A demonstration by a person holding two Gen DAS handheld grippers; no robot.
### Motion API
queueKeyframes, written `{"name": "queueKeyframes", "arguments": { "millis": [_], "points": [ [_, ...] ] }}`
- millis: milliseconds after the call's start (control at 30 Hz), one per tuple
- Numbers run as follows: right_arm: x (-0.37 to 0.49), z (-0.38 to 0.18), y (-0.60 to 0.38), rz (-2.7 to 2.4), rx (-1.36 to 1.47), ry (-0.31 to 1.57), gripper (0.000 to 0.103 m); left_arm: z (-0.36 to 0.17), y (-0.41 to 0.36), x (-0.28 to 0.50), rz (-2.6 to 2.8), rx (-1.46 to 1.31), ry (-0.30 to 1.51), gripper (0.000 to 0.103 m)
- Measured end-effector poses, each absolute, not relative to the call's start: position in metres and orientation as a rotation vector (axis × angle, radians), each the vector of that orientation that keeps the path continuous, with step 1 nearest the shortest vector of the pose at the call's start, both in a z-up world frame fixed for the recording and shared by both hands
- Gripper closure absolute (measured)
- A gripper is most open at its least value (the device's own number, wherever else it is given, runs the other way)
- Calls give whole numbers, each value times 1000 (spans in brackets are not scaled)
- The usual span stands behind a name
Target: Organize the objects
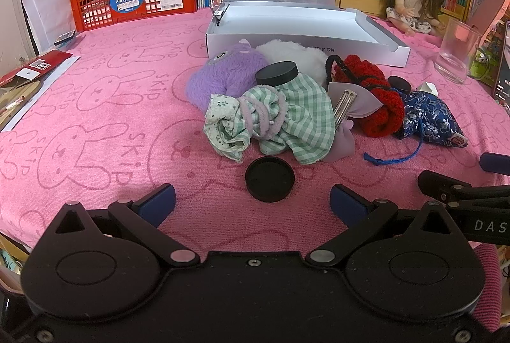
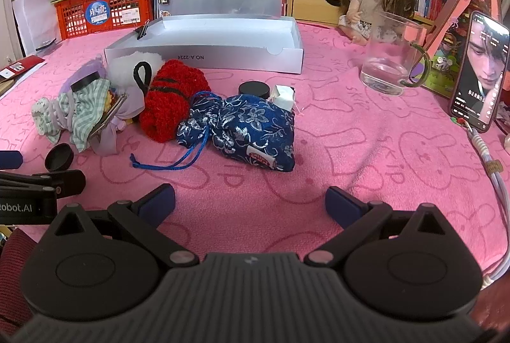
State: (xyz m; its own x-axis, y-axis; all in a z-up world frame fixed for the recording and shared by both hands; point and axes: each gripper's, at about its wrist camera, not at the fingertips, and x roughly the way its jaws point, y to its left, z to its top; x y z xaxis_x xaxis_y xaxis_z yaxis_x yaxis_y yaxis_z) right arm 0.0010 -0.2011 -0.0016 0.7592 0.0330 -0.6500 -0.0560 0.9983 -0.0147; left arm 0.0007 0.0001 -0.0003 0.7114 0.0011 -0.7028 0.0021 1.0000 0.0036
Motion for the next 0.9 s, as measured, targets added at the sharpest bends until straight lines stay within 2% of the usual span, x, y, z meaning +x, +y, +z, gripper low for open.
{"name": "queueKeyframes", "arguments": {
  "millis": [567,800,833,900],
  "points": [
    [-2,-4,-205,55,3,635,0,-1,2,-6,-22,31,725,0],
    [6,1,-210,72,49,614,0,9,4,-19,-52,37,632,0],
    [8,2,-210,70,48,605,0,10,4,-19,-54,29,634,1],
    [10,4,-210,65,39,593,0,9,6,-17,-63,8,647,12]
  ]
}}
